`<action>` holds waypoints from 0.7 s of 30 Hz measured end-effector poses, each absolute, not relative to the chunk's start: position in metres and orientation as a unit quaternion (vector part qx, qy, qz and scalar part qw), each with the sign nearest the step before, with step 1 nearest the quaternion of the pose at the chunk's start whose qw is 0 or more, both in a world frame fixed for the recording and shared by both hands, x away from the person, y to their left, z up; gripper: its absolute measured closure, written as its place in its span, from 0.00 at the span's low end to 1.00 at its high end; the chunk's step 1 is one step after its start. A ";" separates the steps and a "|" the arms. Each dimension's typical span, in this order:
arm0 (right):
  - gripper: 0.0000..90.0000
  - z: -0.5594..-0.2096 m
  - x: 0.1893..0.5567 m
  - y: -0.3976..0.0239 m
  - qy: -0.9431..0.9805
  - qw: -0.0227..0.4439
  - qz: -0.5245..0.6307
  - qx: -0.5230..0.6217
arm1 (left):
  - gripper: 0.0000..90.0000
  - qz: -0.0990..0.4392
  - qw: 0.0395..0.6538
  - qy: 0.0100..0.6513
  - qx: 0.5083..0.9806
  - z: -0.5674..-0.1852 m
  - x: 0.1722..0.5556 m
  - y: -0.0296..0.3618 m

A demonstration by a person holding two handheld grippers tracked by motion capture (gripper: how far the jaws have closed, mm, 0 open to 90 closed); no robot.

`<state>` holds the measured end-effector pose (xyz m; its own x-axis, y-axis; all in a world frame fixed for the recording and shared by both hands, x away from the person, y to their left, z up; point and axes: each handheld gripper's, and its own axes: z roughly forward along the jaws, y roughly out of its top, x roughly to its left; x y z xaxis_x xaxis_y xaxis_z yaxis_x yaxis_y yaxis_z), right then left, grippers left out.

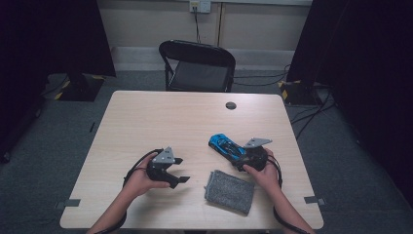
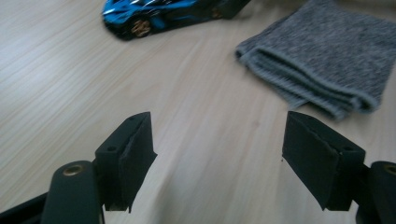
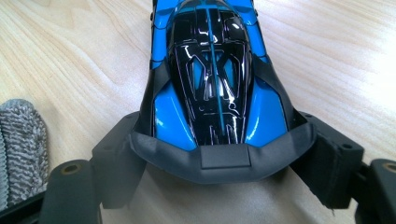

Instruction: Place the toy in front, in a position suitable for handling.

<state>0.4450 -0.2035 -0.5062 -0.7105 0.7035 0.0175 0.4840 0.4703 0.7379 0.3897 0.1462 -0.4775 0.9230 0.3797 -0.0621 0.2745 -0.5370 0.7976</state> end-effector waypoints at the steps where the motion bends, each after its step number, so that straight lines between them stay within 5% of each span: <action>1: 0.26 -0.506 0.445 -0.203 0.845 0.146 0.376 0.351 | 0.27 0.055 0.447 0.180 0.875 -0.477 0.389 0.142; 21: 0.26 -0.506 0.444 -0.203 0.844 0.147 0.376 0.353 | 0.36 0.015 0.476 0.093 0.874 -0.480 0.377 0.060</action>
<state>0.4444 -0.2032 -0.5062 -0.7072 0.7068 0.0176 0.4860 0.4680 0.7381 0.3771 0.0602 -0.4800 0.9823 0.1769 -0.0620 0.1480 -0.5291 0.8355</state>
